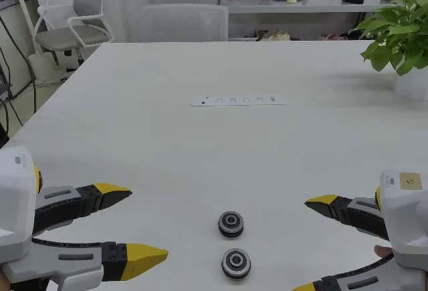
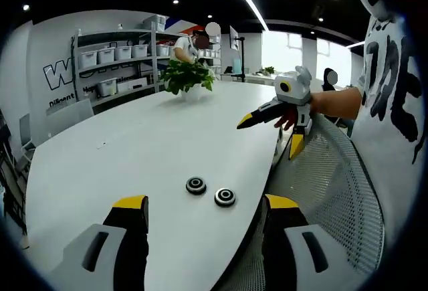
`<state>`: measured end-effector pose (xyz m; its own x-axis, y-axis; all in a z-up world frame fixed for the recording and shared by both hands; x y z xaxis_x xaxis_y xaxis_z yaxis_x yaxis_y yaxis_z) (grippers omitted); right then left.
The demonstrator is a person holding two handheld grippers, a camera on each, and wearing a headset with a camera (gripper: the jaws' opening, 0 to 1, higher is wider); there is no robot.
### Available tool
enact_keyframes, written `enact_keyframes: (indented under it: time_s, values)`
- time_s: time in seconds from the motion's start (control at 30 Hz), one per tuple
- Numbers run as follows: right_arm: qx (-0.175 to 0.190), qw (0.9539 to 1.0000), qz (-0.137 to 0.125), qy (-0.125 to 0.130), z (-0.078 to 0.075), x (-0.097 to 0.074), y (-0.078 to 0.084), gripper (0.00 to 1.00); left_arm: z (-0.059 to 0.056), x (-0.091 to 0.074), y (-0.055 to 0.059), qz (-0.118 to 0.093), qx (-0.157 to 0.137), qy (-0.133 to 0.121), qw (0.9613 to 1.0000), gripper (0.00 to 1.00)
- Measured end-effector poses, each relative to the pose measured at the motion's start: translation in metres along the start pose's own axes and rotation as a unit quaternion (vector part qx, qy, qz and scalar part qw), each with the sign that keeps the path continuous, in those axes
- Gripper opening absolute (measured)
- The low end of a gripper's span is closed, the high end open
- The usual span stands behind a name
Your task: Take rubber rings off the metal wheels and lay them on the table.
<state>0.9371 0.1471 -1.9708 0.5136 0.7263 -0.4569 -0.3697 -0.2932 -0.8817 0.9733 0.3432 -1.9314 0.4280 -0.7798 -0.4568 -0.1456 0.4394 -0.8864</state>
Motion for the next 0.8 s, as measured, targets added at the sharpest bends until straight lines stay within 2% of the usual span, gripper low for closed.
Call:
enact_keyframes:
  time_s: [0.8]
  values:
    - [-0.011, 0.9999, 0.005, 0.003, -0.0026, 0.0013, -0.0017, 0.99, -0.0003, -0.0010, -0.0010, 0.004, 0.004, 0.002, 1.0000, 0.67]
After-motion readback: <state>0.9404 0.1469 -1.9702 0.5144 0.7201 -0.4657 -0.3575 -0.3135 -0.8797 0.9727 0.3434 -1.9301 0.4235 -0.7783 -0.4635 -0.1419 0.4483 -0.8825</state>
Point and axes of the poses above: the centre of the closed fingertips' face, and the gripper's own axes: x roughly forward along the fingers, z roughly to its left, y roughly out of its underside, the point moved 2 cm from there along -x, roughly backward along the fingers, and after that the axes turned 7 degrees about -y, right-handed, at the moved point
